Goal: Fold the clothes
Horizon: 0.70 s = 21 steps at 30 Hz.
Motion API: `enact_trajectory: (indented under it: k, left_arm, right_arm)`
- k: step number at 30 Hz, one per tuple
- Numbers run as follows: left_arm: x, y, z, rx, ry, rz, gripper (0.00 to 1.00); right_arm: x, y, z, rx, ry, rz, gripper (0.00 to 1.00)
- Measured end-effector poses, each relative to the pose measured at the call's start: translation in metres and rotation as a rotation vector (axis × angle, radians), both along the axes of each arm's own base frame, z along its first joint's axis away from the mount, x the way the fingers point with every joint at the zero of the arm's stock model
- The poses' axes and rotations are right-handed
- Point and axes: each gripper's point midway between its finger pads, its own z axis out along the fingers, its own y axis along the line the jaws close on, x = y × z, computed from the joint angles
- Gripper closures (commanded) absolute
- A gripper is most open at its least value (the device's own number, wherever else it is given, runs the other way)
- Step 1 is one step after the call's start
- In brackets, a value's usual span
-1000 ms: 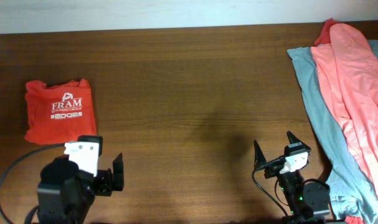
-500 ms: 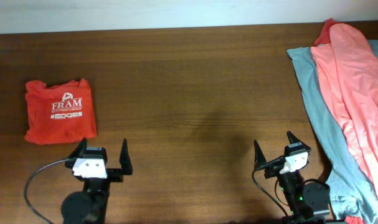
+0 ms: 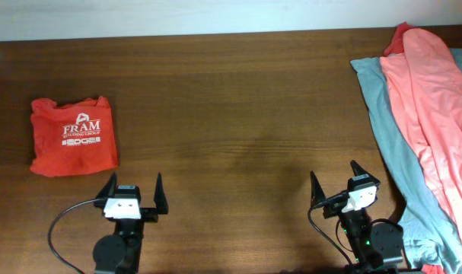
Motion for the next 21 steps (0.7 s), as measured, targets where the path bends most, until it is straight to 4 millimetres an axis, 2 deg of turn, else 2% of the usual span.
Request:
enact_trajectory:
  k: [21]
  left_arm:
    - [-0.0003,-0.0013,0.0009,-0.001,-0.004,-0.008,0.01]
  right_arm:
    - [0.0,0.0,0.0001,0.001,0.0,0.0,0.01]
